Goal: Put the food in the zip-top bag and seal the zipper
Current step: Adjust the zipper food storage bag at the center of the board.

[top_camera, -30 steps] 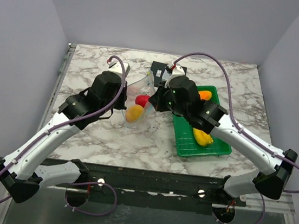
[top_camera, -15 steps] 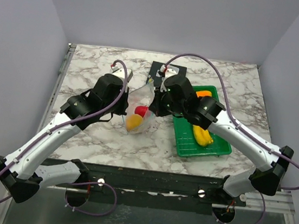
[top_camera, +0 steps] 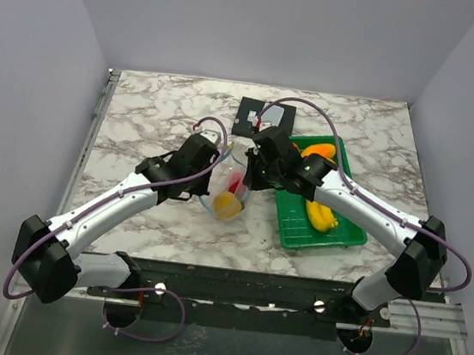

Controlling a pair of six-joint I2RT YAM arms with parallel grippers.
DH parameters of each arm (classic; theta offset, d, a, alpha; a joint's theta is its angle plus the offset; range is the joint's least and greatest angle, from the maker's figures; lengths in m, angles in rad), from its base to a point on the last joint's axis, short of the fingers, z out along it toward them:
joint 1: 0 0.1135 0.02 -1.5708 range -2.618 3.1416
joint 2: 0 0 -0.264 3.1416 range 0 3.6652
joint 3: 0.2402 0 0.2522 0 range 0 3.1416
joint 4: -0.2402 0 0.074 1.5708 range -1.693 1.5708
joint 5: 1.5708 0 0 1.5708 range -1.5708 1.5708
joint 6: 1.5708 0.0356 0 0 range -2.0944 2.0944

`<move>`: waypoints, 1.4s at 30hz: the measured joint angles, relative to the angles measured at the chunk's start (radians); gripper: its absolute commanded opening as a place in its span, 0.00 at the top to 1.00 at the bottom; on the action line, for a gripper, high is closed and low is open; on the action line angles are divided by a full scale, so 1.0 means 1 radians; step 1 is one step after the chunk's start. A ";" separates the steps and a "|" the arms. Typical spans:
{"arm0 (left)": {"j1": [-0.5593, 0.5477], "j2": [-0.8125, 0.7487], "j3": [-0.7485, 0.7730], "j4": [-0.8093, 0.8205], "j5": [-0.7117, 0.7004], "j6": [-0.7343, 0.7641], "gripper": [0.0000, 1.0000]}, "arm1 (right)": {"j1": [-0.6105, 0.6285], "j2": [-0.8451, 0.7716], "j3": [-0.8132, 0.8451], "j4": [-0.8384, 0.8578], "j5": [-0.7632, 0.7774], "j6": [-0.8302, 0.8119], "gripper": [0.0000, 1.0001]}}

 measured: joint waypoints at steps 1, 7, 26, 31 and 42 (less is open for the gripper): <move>0.000 -0.004 0.006 0.001 -0.001 0.000 1.00 | 0.000 -0.013 0.000 0.000 0.000 0.000 0.99; 0.000 -0.060 0.146 -0.014 -0.008 0.001 1.00 | 0.001 -0.116 0.056 -0.013 0.002 0.000 0.99; 0.000 -0.125 0.161 -0.037 -0.047 0.010 1.00 | 0.001 -0.055 0.004 0.066 -0.037 0.030 0.99; 0.000 -0.107 0.070 -0.028 -0.055 0.005 1.00 | 0.001 -0.016 -0.008 0.066 -0.042 0.037 0.99; 0.000 -0.109 0.201 -0.027 -0.068 0.032 1.00 | 0.001 -0.118 0.000 0.074 0.003 0.039 0.99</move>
